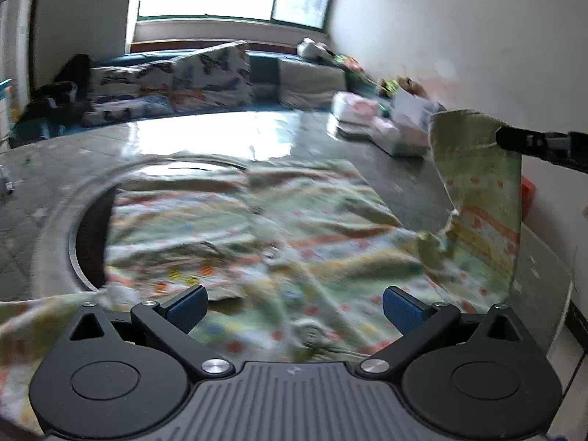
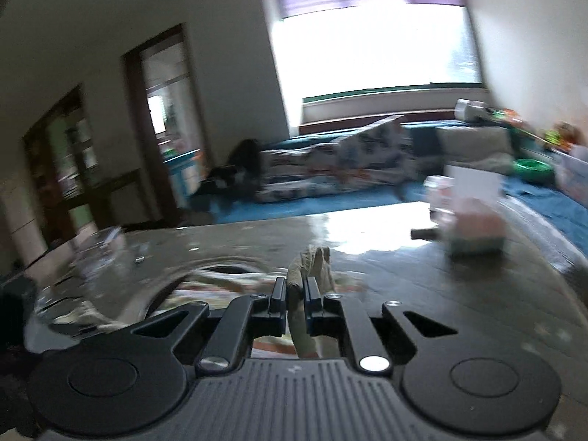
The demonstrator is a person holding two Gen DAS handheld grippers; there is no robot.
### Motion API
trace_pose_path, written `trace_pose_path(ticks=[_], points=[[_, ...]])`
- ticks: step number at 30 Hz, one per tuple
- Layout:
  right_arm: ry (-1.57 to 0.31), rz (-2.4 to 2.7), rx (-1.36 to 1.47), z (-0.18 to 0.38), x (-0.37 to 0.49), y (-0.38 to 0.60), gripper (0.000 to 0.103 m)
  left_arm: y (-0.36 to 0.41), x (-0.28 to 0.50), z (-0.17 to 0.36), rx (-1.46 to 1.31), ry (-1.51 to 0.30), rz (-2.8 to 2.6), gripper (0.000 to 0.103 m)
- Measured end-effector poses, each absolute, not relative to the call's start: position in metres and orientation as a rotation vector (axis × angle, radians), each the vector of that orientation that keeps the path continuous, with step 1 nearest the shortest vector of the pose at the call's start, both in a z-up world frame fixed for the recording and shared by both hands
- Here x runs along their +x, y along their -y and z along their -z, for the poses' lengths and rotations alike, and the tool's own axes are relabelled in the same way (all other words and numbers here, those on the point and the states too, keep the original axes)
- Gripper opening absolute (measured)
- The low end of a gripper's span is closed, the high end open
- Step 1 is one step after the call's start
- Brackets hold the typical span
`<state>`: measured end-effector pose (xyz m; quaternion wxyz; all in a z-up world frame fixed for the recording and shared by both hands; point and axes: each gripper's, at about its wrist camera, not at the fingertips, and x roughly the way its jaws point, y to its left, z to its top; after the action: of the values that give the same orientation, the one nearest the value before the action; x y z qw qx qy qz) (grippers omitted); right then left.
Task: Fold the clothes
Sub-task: 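Grasp a sleeve with the right gripper and fold it across the shirt front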
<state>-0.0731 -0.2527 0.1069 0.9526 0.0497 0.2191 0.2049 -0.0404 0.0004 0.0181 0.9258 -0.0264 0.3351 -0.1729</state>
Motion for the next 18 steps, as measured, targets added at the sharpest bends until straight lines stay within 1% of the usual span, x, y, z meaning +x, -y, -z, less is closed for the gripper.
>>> trace_pose_path(ticks=[6, 15, 17, 18], points=[[-0.464, -0.574, 0.010, -0.112, -0.055, 0.183, 0.008, -0.035, -0.042, -0.026, -0.105, -0.647, 0.273, 0.103], [-0.572, -0.735, -0.101, -0.085, -0.043, 0.104, 0.008, -0.076, -0.047, -0.027, -0.164, -0.623, 0.164, 0.103], [-0.598, -0.763, -0.114, -0.078, -0.043, 0.094, 0.009, -0.082, -0.047, -0.028, -0.176, -0.618, 0.148, 0.103], [-0.609, -0.778, -0.115, -0.075, -0.045, 0.092, 0.013, -0.084, -0.047, -0.028, -0.180, -0.615, 0.143, 0.103]])
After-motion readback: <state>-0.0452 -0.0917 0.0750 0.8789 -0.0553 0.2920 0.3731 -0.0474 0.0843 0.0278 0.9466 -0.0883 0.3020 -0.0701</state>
